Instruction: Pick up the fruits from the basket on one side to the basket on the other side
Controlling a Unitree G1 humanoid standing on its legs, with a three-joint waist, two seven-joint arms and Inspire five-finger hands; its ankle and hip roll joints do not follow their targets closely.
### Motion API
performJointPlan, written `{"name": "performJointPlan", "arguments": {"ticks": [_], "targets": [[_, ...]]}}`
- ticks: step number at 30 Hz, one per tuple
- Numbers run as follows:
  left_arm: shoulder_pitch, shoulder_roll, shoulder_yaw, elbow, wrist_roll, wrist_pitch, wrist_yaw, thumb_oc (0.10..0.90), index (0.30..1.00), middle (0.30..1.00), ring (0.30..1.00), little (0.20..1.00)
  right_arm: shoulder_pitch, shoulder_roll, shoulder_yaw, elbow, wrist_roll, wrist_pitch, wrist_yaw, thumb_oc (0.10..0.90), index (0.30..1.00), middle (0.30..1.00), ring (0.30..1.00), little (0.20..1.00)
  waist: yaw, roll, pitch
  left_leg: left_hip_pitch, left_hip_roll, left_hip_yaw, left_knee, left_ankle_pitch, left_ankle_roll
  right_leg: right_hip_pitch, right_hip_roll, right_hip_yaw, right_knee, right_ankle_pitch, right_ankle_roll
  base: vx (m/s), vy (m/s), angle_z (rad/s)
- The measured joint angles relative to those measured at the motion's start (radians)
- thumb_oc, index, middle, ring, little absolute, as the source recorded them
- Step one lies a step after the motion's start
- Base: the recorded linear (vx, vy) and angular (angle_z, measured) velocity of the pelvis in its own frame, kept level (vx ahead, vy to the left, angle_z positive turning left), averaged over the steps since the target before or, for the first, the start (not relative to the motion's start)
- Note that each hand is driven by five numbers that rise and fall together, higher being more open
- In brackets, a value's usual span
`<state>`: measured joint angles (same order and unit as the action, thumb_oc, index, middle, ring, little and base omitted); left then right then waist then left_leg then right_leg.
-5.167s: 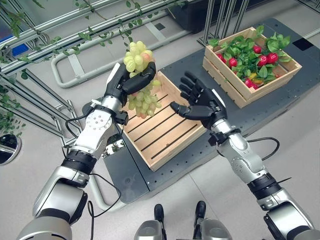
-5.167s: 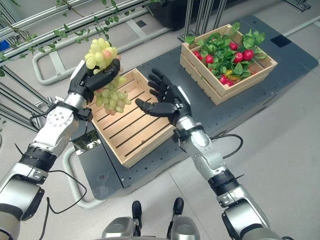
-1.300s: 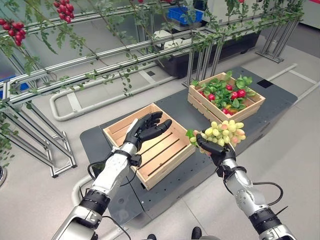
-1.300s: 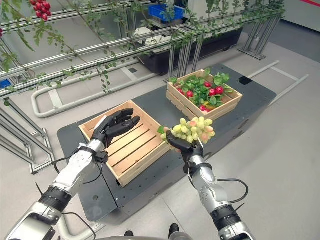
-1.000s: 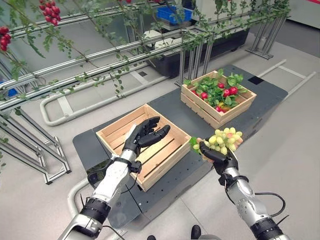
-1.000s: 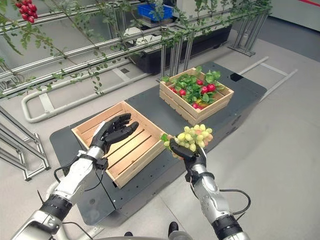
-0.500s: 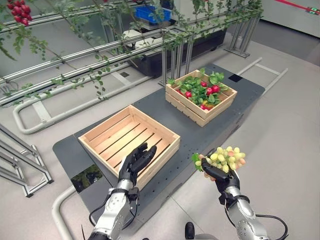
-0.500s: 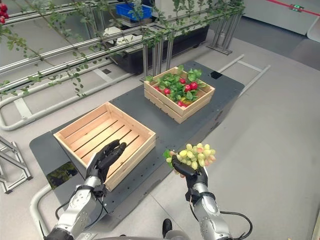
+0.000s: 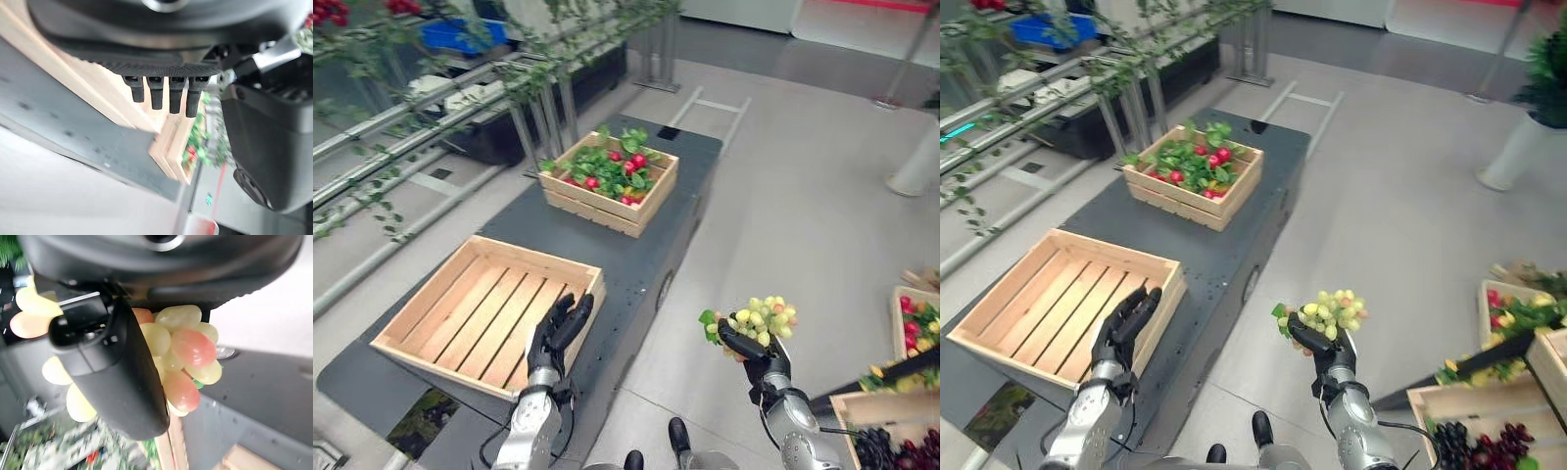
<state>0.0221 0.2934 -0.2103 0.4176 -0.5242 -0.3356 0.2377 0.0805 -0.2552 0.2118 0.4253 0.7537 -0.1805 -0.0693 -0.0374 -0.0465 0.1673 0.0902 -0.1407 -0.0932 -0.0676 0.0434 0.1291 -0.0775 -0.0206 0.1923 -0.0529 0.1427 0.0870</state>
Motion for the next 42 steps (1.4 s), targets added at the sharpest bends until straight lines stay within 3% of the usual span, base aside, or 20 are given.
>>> {"name": "performJointPlan", "arguments": {"ticks": [3,9,10,13,15,17,18,20,22,23,25,26,28,31,36,37,38,39,40,42], "targets": [[-0.032,-0.003,-0.001,0.002,0.000,-0.008,0.016,0.800,0.900,0.900,0.900,0.900,0.011,0.000,0.003,0.001,0.000,0.000,0.000,0.400,0.300,0.300,0.300,0.300,-0.032,0.025,0.020,0.015,-0.003,0.031,-0.012,0.012,-0.002,0.002,-0.002,0.001,0.000,0.018,0.008,-0.19,0.207,-0.31],[-0.066,0.000,-0.014,0.040,0.009,-0.016,0.030,0.800,0.900,0.900,0.900,0.900,0.010,0.004,0.011,0.003,0.000,0.001,0.007,0.400,0.300,0.300,0.300,0.300,-0.044,0.012,0.072,0.049,-0.002,0.125,-0.021,-0.002,0.010,-0.002,-0.005,-0.021,-0.005,0.028,0.030,-0.13,0.134,-0.50],[-0.060,0.000,-0.019,0.044,0.009,-0.016,0.034,0.800,0.900,0.900,0.900,0.900,0.004,0.006,0.010,0.004,0.000,0.005,0.010,0.400,0.300,0.300,0.300,0.300,-0.040,0.010,0.083,0.054,0.008,0.178,-0.021,-0.004,0.018,-0.016,-0.018,-0.106,-0.012,0.001,0.027,-0.11,0.063,-1.05],[-0.041,0.004,-0.019,0.045,0.008,-0.015,0.034,0.800,0.900,0.900,0.900,0.900,-0.016,0.012,0.012,0.011,0.000,0.016,0.057,0.400,0.300,0.300,0.300,0.300,-0.005,0.023,0.111,0.060,0.066,0.324,-0.021,-0.015,0.005,-0.048,-0.035,-0.313,0.042,-0.001,0.026,-0.15,0.035,-1.31],[-0.029,0.004,-0.021,0.046,0.008,-0.012,0.030,0.800,0.900,0.900,0.900,0.900,-0.024,0.012,0.019,0.011,-0.001,0.016,0.077,0.400,0.300,0.300,0.300,0.300,0.000,0.031,0.120,0.058,0.099,0.371,-0.021,-0.020,0.000,-0.069,-0.056,-0.346,0.149,-0.006,0.030,-0.15,-0.010,-1.03],[-0.037,0.004,-0.043,0.048,0.008,-0.006,0.026,0.800,0.900,0.900,0.900,0.900,-0.023,0.002,0.037,0.012,-0.002,0.017,0.088,0.400,0.300,0.300,0.300,0.300,0.001,0.038,0.125,0.055,0.143,0.394,-0.021,-0.016,-0.005,-0.047,-0.099,-0.349,0.272,-0.061,0.042,-0.07,-0.037,-0.44],[-0.037,0.006,-0.046,0.047,0.009,-0.006,0.024,0.800,0.900,0.900,0.900,0.900,-0.023,0.001,0.041,0.012,-0.002,0.017,0.095,0.400,0.300,0.300,0.300,0.300,0.004,0.039,0.125,0.056,0.155,0.393,-0.021,-0.017,-0.022,-0.029,-0.106,-0.359,0.275,-0.069,0.044,-0.02,-0.083,-0.35],[-0.033,0.010,-0.050,0.052,0.009,-0.006,0.018,0.800,0.900,0.900,0.900,0.900,-0.024,-0.008,0.051,0.012,-0.005,0.017,0.127,0.400,0.300,0.300,0.300,0.300,0.020,0.042,0.127,0.074,0.194,0.426,-0.020,-0.012,-0.062,0.011,-0.162,-0.437,0.371,-0.159,0.025,-0.01,-0.159,-0.38],[-0.021,0.036,-0.044,0.051,0.008,-0.006,0.029,0.800,0.900,0.900,0.900,0.900,-0.033,-0.021,0.082,0.008,-0.012,0.016,0.171,0.400,0.300,0.300,0.300,0.300,0.066,0.032,0.123,0.087,0.221,0.466,-0.008,-0.018,-0.110,0.039,-0.181,-0.493,0.397,-0.196,0.024,0.00,-0.243,-0.75],[-0.009,0.046,-0.027,0.051,0.006,-0.006,0.037,0.800,0.900,0.900,0.900,0.900,-0.037,-0.026,0.101,-0.004,-0.024,0.017,0.194,0.400,0.300,0.300,0.300,0.300,0.083,0.024,0.119,0.087,0.226,0.472,0.004,-0.021,-0.123,0.056,-0.154,-0.511,0.348,-0.213,0.015,-0.03,-0.422,-1.10],[0.013,0.046,0.012,0.048,-0.002,-0.005,0.059,0.800,0.900,0.900,0.900,0.900,-0.053,-0.048,0.124,-0.045,-0.045,0.018,0.236,0.400,0.300,0.300,0.300,0.300,0.107,0.022,0.117,0.089,0.245,0.457,0.011,-0.025,-0.144,0.097,-0.106,-0.517,0.209,-0.214,0.008,-0.05,-0.317,-1.10],[0.015,0.030,0.034,0.053,-0.005,-0.003,0.083,0.800,0.900,0.900,0.900,0.900,-0.064,-0.063,0.129,-0.070,-0.047,0.020,0.252,0.400,0.300,0.300,0.300,0.300,0.121,0.035,0.117,0.083,0.277,0.470,0.026,-0.028,-0.180,0.128,-0.063,-0.519,0.106,-0.164,-0.025,-0.02,-0.216,-1.01],[0.009,0.019,0.036,0.053,-0.023,0.002,0.113,0.800,0.900,0.900,0.900,0.900,-0.079,-0.091,0.139,-0.094,-0.048,0.025,0.258,0.400,0.300,0.300,0.300,0.300,0.115,0.031,0.113,0.070,0.295,0.446,0.032,-0.034,-0.175,0.144,-0.023,-0.475,0.034,-0.124,-0.050,-0.01,-0.179,-0.67],[-0.031,-0.017,0.011,0.051,-0.037,0.004,0.112,0.800,0.900,0.900,0.900,0.900,-0.092,-0.162,0.136,-0.118,-0.049,0.037,0.272,0.400,0.300,0.300,0.300,0.300,0.093,0.021,0.102,0.066,0.295,0.407,0.014,-0.026,-0.191,0.157,0.007,-0.470,-0.031,-0.090,-0.067,0.03,-0.109,-0.21],[-0.029,-0.045,-0.054,0.002,-0.029,0.005,0.106,0.800,0.900,0.900,0.900,0.900,-0.086,-0.176,0.106,-0.124,-0.049,0.074,0.283,0.400,0.300,0.300,0.300,0.300,0.058,0.014,0.096,0.052,0.294,0.384,0.066,-0.039,-0.216,0.157,0.008,-0.452,-0.034,-0.090,-0.060,0.01,-0.085,-0.04],[-0.027,-0.043,-0.057,0.001,-0.028,0.005,0.105,0.800,0.900,0.900,0.900,0.900,-0.081,-0.173,0.109,-0.133,-0.055,0.084,0.291,0.400,0.300,0.300,0.300,0.300,0.062,0.010,0.097,0.030,0.293,0.355,0.127,-0.054,-0.221,0.146,0.001,-0.435,-0.030,-0.097,-0.069,-0.09,0.021,-0.28],[-0.026,-0.032,-0.056,0.001,-0.030,0.005,0.106,0.800,0.900,0.900,0.900,0.900,-0.077,-0.161,0.114,-0.140,-0.082,0.090,0.298,0.400,0.300,0.300,0.300,0.300,0.073,-0.018,0.096,-0.038,0.274,0.286,0.253,-0.060,-0.222,0.135,-0.017,-0.369,-0.027,-0.095,-0.072,-0.09,0.083,-0.50],[-0.009,-0.032,-0.054,-0.001,-0.031,0.005,0.109,0.800,0.900,0.900,0.900,0.900,-0.073,-0.173,0.125,-0.157,-0.098,0.099,0.310,0.400,0.300,0.300,0.300,0.300,0.094,-0.031,0.091,-0.081,0.236,0.204,0.291,-0.079,-0.222,0.140,-0.041,-0.313,-0.033,-0.077,-0.081,-0.05,0.198,-0.77],[0.008,-0.031,-0.054,-0.001,-0.032,0.005,0.108,0.800,0.900,0.900,0.900,0.900,-0.082,-0.186,0.127,-0.171,-0.122,0.099,0.329,0.400,0.300,0.300,0.300,0.300,0.106,-0.020,0.085,-0.064,0.202,0.143,0.163,-0.079,-0.215,0.135,-0.049,-0.282,-0.036,-0.072,-0.074,-0.03,0.188,-0.73],[0.009,-0.032,-0.057,0.001,-0.036,0.005,0.108,0.800,0.900,0.900,0.900,0.900,-0.110,-0.206,0.129,-0.178,-0.122,0.099,0.339,0.400,0.300,0.300,0.300,0.300,0.090,0.017,0.075,-0.059,0.188,0.141,0.049,-0.075,-0.207,0.130,-0.036,-0.278,-0.037,-0.071,-0.059,0.02,0.257,-0.43]]}}
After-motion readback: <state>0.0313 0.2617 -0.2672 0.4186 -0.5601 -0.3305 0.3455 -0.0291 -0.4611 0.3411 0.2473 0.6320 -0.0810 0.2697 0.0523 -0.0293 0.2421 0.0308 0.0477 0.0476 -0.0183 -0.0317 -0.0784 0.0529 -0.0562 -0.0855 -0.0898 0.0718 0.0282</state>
